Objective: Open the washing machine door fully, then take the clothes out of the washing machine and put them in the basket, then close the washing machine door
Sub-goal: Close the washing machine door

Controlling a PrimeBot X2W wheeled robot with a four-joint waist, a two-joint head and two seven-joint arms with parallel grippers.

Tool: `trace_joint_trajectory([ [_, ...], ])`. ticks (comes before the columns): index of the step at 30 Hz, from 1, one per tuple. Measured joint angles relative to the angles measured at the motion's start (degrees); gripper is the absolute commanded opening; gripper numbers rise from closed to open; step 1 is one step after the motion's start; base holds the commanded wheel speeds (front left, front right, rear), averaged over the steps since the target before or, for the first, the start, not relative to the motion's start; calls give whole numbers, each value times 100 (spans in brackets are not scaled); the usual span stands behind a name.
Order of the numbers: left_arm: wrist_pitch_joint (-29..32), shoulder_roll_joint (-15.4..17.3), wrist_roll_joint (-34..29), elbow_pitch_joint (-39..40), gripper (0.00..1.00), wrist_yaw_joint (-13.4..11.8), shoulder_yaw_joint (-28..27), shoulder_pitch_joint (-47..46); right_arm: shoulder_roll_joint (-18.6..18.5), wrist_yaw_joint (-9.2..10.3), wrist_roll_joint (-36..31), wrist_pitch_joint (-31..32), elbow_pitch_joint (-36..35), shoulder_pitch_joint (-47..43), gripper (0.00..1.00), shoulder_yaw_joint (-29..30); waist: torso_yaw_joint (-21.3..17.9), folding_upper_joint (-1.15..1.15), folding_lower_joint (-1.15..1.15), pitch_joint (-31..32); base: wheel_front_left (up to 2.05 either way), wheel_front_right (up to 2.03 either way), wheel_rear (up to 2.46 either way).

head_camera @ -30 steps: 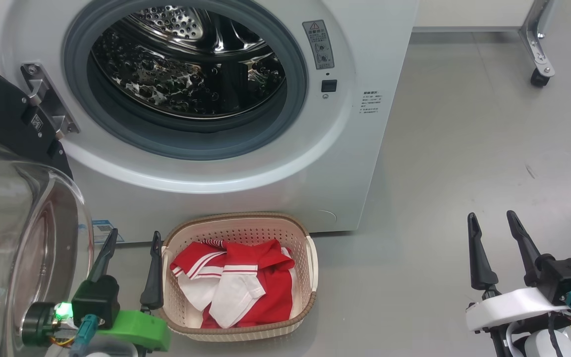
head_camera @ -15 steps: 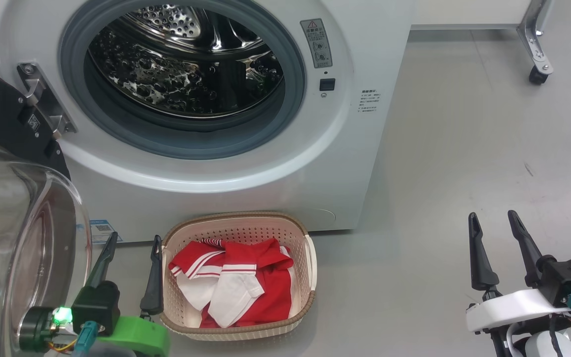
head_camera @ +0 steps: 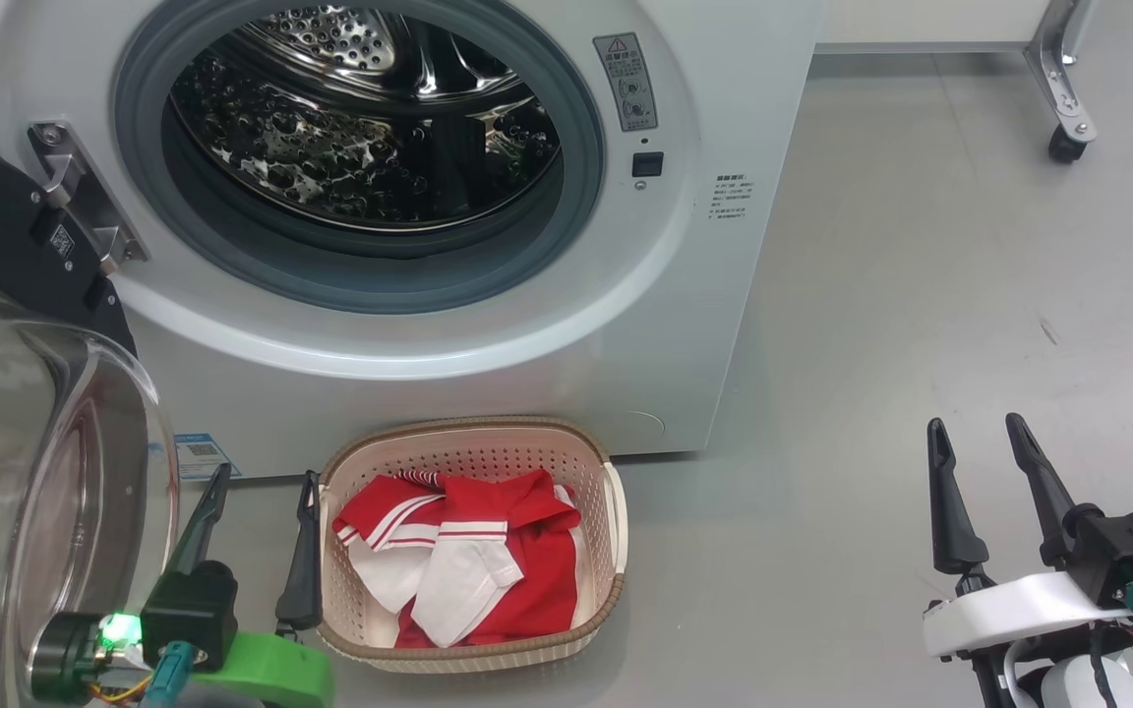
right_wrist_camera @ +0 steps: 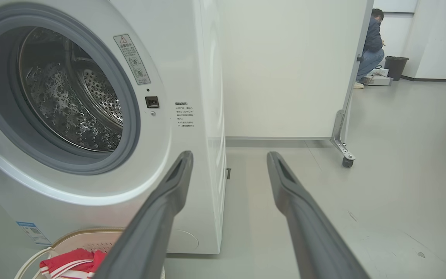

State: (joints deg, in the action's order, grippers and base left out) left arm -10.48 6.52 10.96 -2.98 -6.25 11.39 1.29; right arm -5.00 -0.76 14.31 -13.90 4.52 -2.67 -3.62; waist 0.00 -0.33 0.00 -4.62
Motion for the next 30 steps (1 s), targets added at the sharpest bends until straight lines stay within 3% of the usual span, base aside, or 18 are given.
trace_joint_trajectory([
  [15, 141, -4, -149, 222, 100, -2, -25, 48, 8, 1, 0, 5, -75, -12, 100, -49, 27, 0, 0, -61, -47, 47, 0],
  [30, 235, -15, -155, 375, 100, -9, -13, 69, 36, 49, 18, 7, -103, -12, 100, -11, -7, 0, 0, -123, -104, 104, 0],
])
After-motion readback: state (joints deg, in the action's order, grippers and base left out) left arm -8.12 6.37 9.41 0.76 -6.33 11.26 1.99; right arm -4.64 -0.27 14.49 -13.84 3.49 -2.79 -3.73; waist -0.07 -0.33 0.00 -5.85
